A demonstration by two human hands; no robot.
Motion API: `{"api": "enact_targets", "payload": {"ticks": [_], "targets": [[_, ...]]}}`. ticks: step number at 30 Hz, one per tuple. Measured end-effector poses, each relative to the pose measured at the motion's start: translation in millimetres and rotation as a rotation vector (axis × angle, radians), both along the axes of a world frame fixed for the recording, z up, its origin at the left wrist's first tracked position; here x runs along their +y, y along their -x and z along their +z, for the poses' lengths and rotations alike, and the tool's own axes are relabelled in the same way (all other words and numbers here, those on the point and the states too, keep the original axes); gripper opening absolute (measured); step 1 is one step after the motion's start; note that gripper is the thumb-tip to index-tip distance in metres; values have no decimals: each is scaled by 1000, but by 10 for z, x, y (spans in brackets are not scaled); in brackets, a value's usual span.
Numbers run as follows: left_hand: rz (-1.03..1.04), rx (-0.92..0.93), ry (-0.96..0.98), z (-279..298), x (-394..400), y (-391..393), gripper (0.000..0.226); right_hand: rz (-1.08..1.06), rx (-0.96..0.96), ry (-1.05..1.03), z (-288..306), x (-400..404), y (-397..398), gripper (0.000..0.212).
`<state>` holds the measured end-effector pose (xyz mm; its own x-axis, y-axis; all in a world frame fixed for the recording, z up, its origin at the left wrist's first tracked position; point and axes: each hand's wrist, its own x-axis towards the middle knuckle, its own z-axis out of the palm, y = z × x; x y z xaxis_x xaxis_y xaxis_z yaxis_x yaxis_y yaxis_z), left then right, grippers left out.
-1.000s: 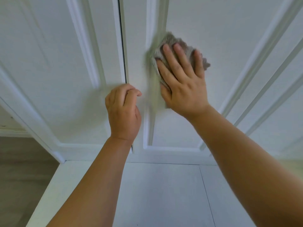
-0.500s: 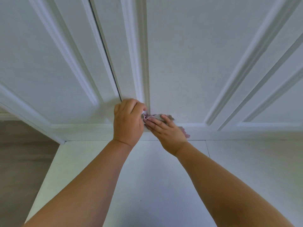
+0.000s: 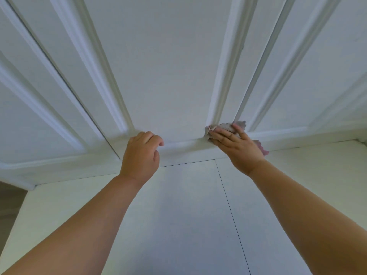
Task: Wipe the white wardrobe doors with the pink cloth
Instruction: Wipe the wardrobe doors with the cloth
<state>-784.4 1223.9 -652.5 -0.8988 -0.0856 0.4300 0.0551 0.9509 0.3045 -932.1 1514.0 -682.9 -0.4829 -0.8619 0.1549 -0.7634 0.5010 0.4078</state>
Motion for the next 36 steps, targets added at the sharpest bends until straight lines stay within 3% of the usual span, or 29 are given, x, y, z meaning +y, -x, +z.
{"api": "enact_targets", "payload": {"ticks": [2,3,5,7,10,12,16,19,21,25,29,31,34,36], "targets": [[37,-151,-117,8,116,25,28,-47,-266,200,94,-144,-240,84],[77,-275,-179,16,176,67,26,-109,-499,347,171,-218,-396,86],[169,-608,-320,29,258,143,25,-307,-1118,673,388,-367,-634,77],[231,-813,-655,52,313,152,27,-457,-1685,890,567,-438,-657,61],[223,-888,-1282,86,339,79,56,-426,-2174,1242,696,-441,-538,38],[46,-899,-1519,132,308,20,77,-391,-2341,1335,727,-493,-561,41],[-310,-774,-1727,357,286,-23,96,-296,-2327,1341,830,-635,-672,30],[-482,-770,-1657,514,252,-44,103,-301,-2249,1322,892,-668,-668,36],[-427,-780,-1542,576,229,-58,96,-301,-2189,1250,920,-633,-624,36],[-150,-625,-1418,642,225,-37,30,-396,-1980,1017,970,-493,-531,28],[25,-493,-1462,658,84,-46,18,-460,-1771,834,919,-322,-419,15],[38,-507,-1584,692,15,-100,17,-424,-1864,830,878,-266,-402,17],[11,-562,-1724,754,-35,-150,27,-319,-2106,881,792,-277,-448,46],[-15,-579,-1757,801,-30,-146,29,-271,-2128,785,733,-366,-506,58]]}}
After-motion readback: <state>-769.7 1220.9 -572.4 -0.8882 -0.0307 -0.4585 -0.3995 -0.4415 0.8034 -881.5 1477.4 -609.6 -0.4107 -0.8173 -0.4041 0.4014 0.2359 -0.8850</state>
